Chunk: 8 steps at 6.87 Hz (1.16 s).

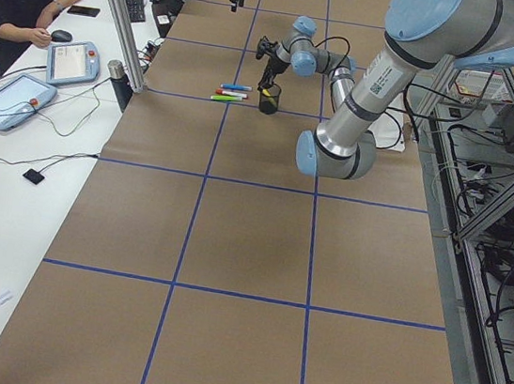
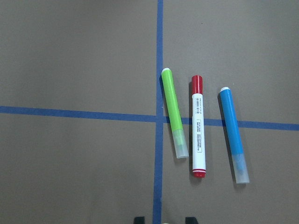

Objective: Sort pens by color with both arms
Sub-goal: 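Close the left gripper on the yellow marker, then lift the yellow marker out of the cup with the left gripper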

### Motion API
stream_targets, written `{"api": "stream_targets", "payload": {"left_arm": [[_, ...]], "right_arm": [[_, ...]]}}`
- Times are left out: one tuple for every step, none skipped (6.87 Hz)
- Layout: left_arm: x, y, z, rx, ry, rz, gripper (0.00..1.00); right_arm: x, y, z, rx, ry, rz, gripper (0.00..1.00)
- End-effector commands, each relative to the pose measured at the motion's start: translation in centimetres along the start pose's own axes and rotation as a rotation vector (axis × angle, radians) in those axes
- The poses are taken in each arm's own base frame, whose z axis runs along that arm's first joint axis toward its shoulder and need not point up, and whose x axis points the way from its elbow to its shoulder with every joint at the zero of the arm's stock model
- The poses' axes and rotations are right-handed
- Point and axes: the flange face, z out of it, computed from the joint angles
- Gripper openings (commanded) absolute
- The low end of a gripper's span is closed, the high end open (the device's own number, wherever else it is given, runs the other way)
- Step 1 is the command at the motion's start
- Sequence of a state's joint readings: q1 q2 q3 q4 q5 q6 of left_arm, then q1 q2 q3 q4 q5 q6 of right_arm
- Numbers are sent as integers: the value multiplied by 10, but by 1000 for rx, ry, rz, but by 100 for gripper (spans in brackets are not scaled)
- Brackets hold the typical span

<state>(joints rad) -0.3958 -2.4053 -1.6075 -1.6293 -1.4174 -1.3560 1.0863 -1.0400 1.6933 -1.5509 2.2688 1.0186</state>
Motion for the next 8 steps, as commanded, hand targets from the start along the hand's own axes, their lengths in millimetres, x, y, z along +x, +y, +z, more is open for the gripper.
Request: {"api": "stream_targets", "payload": {"left_arm": [[1,-1,-2,3,15,-4,24],[2,-1,-2,4,16,-4,22],[2,-1,-3,3,19,-3,20],[5,-2,-15,-1,42,5,19],[5,-7,-30,3,64,18,19],[1,-18,-48,-12,81,36,17],[-8,-34,-65,-50,82,37,17],[-16,-49,-79,-67,79,44,17]], "right_arm": [[0,0,-1,1,0,1,87],[0,0,-1,1,0,1,87],[0,0,-1,1,0,1,87],[0,0,-1,1,0,1,87],[1,-1,0,0,1,2,87],[0,0,-1,0,-1,1,87],[1,0,0,0,1,2,87],[1,0,0,0,1,2,87]]}}
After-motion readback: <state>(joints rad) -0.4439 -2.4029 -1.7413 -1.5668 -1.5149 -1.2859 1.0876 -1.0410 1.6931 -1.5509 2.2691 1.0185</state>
